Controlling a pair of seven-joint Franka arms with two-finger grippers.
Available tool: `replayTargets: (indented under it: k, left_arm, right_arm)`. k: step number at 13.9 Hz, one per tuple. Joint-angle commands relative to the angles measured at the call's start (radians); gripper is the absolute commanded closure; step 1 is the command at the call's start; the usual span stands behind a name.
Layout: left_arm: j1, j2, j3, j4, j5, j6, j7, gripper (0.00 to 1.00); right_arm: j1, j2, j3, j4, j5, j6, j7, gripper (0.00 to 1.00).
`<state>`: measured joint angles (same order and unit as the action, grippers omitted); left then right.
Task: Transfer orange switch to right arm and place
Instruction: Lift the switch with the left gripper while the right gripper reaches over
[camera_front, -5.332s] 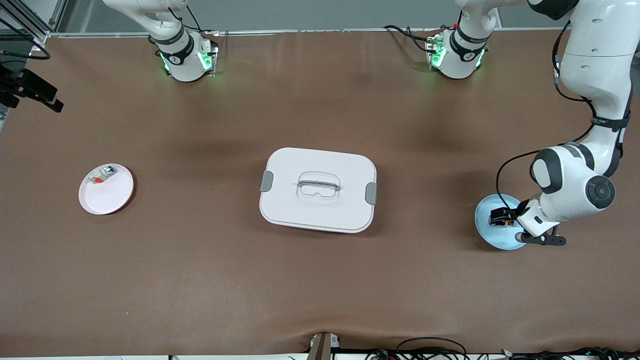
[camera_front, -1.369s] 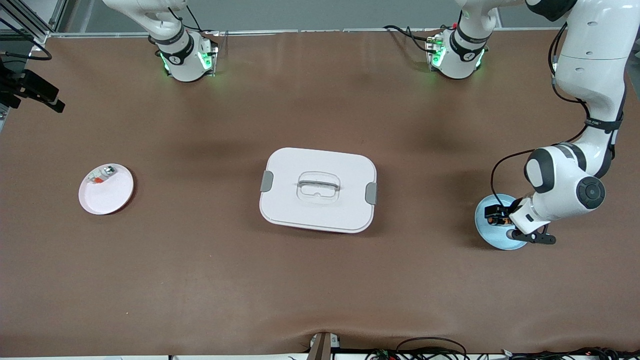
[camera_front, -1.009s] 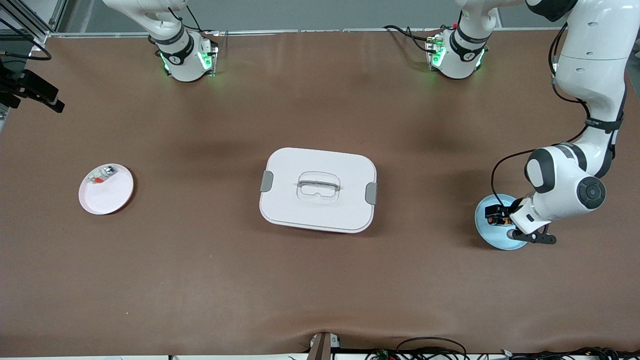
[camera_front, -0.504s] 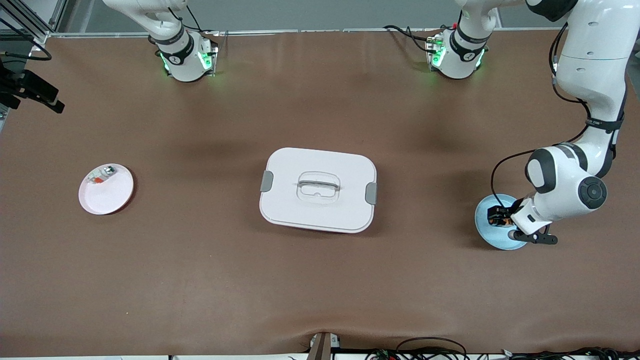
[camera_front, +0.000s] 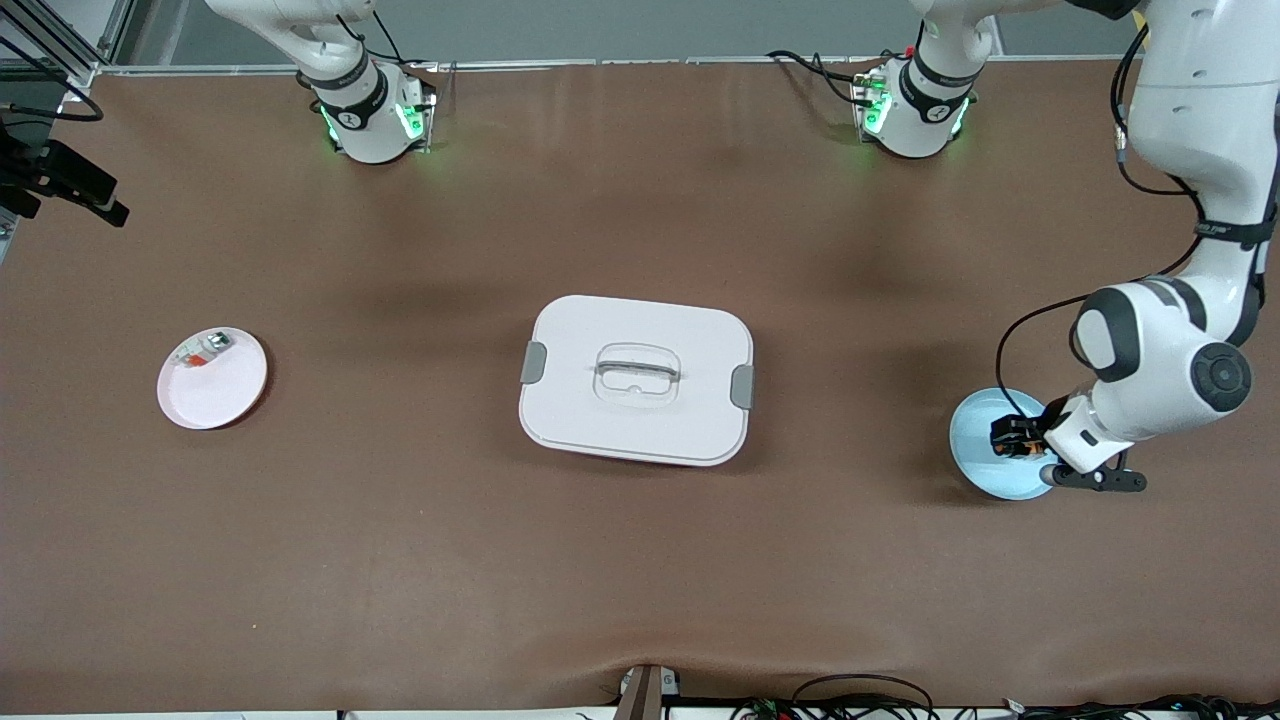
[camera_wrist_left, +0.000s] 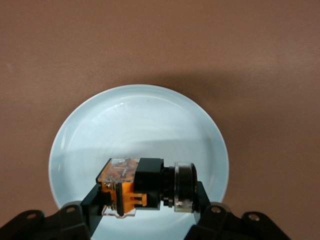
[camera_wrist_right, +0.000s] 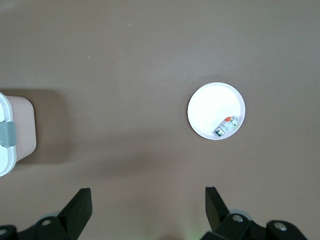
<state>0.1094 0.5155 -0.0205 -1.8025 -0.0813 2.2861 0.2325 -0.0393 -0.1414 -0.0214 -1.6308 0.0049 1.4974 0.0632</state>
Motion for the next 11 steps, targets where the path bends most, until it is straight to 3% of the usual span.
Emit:
replayTargets:
  k: [1,3,6,11]
  left_arm:
    - [-0.004,-0.116,-0.001,0.011,-0.018,-0.161,-0.033,0.7]
    - [-0.01,-0.143,-0.012,0.081,-0.018,-0.311,-0.087,0.7]
    - [-0.004,-0.153,-0.096,0.184,-0.02,-0.468,-0.217,0.7]
    - [-0.002,-0.225,-0.177,0.207,-0.116,-0.51,-0.39,0.7]
  right_arm:
    - [-0.005,-0.021,0.003,-0.017,0.006,0.009,-0.009,0.0]
    - [-0.005,-0.02,0.003,-0.009,0.006,0.009,-0.008,0.0]
    - [-0.005,0.0,0.003,0.014,0.006,0.0,-0.01,0.0]
    - [-0.013,0.034,-0.002,0.031,0.009,0.001,-0.009,0.0]
